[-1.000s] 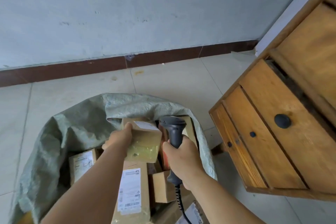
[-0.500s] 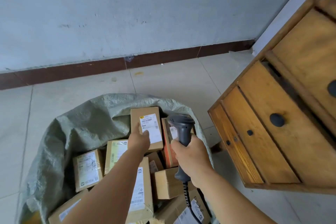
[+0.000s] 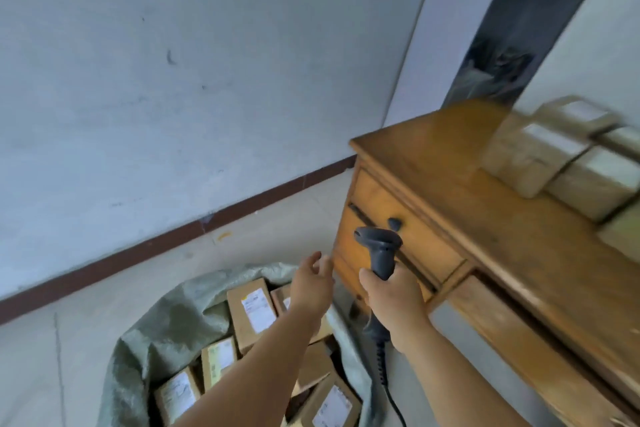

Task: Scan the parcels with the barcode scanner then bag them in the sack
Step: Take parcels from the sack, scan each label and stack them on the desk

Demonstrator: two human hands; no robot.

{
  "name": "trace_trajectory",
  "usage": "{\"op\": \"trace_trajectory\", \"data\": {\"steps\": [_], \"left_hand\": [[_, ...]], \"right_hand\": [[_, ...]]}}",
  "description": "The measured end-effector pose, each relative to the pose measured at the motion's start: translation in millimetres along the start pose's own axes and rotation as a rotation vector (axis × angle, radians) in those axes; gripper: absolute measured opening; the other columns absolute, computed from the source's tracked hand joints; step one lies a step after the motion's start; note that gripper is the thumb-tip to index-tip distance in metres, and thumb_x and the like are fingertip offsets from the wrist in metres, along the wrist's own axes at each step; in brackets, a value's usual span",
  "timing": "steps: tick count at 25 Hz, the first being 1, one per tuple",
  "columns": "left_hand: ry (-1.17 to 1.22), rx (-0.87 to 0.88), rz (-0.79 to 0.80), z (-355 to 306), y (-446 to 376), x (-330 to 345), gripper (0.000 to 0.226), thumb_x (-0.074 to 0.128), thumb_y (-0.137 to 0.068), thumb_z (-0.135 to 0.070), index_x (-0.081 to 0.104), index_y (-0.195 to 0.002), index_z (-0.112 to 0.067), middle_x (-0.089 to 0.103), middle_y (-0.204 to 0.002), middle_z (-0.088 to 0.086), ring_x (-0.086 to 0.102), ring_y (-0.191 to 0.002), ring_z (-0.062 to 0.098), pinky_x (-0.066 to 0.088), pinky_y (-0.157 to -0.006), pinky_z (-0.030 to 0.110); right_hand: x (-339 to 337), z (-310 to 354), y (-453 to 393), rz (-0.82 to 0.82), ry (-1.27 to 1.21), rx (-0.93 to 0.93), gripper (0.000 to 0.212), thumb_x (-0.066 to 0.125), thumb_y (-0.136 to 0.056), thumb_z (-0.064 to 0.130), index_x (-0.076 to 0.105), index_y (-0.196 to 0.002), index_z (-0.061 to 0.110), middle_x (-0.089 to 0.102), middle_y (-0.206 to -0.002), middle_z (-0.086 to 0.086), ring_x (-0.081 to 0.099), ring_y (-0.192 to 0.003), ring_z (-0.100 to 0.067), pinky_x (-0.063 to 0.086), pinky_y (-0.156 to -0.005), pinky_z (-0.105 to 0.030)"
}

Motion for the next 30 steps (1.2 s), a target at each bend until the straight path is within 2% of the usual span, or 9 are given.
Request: {"op": "trace_trajectory", "data": {"steps": [4,7,10,13,16,19,22,27,30], "left_hand": [[-0.054,0.078,0.137,-59,62,65,0.048,0.047,-0.098,-0.042,0.044,-0.139,-0.019,0.064,-0.112,0.001,0.064,-0.102,0.025,0.051,-0.090,0.039],[-0.089,0.109,0.269,-89,104,127,0.050,0.047,-0.097,-0.045,0.043,-0.140,-0.022,0.061,-0.121,0.004,0.062,-0.105,0.023,0.050,-0.094,0.041],[-0.149,0.174,0.378,-106,141,199,0.052,0.044,-0.097,-0.048,0.042,-0.141,-0.022,0.056,-0.132,0.003,0.057,-0.115,0.025,0.046,-0.101,0.045],[-0.192,0.195,0.427,-115,169,274,0.051,0.045,-0.096,-0.049,0.044,-0.140,-0.024,0.057,-0.131,0.001,0.056,-0.117,0.024,0.046,-0.102,0.046],[-0.233,0.220,0.469,-119,196,351,0.049,0.044,-0.097,-0.046,0.042,-0.141,-0.025,0.057,-0.130,0.002,0.056,-0.116,0.024,0.046,-0.102,0.045],[-0.282,0.206,0.470,-119,210,420,0.051,0.046,-0.096,-0.045,0.040,-0.143,-0.026,0.053,-0.135,0.005,0.054,-0.119,0.027,0.044,-0.103,0.047],[-0.313,0.193,0.507,-120,225,477,0.052,0.047,-0.095,-0.047,0.039,-0.143,-0.028,0.053,-0.134,0.007,0.054,-0.118,0.029,0.043,-0.104,0.047],[-0.482,0.326,0.623,-115,249,555,0.057,0.051,-0.097,-0.038,0.034,-0.147,-0.018,0.044,-0.146,0.008,0.045,-0.130,0.028,0.038,-0.101,0.035],[-0.620,0.415,0.676,-110,250,600,0.068,0.060,-0.091,-0.038,0.029,-0.149,-0.020,0.041,-0.149,0.006,0.044,-0.131,0.025,0.042,-0.103,0.038]], "right_hand": [[-98,26,47,-0.125,-0.056,0.000,0.020,0.057,-0.087,0.014,0.043,-0.074,0.008,0.040,-0.063,-0.012,0.041,-0.059,-0.023,0.030,-0.056,-0.030],[-170,30,69,-0.242,-0.065,0.012,0.024,0.058,-0.084,0.015,0.040,-0.070,0.009,0.038,-0.062,-0.010,0.039,-0.059,-0.023,0.030,-0.057,-0.032],[-244,22,84,-0.343,-0.139,0.040,0.017,0.059,-0.084,0.017,0.047,-0.076,0.007,0.051,-0.074,-0.013,0.056,-0.068,-0.035,0.047,-0.061,-0.040],[-320,6,91,-0.438,-0.166,0.072,0.016,0.060,-0.085,0.022,0.054,-0.086,0.006,0.056,-0.082,-0.013,0.062,-0.079,-0.034,0.055,-0.081,-0.052],[-401,-15,89,-0.469,-0.199,0.072,0.012,0.057,-0.088,0.019,0.049,-0.083,0.012,0.052,-0.083,-0.012,0.051,-0.075,-0.027,0.052,-0.070,-0.044],[-476,-36,89,-0.502,-0.216,0.073,0.010,0.056,-0.087,0.017,0.052,-0.086,0.009,0.049,-0.085,-0.012,0.054,-0.075,-0.034,0.040,-0.065,-0.037],[-537,-55,94,-0.558,-0.219,0.095,0.008,0.056,-0.088,0.016,0.054,-0.084,0.008,0.053,-0.082,-0.014,0.055,-0.073,-0.031,0.042,-0.064,-0.036],[-610,-79,103,-0.654,-0.253,0.179,0.012,0.057,-0.085,0.011,0.052,-0.075,0.005,0.060,-0.075,-0.017,0.055,-0.062,-0.027,0.041,-0.058,-0.033],[-640,-93,102,-0.738,-0.302,0.215,0.012,0.059,-0.084,0.012,0.054,-0.074,0.007,0.061,-0.076,-0.013,0.068,-0.079,-0.034,0.043,-0.063,-0.035]]}}
Point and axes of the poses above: each hand's wrist, its own y-axis away from the middle knuckle, its own x-axis out of the palm, z = x × y, the point moved 3 cm from there along -y, towards the middle knuckle
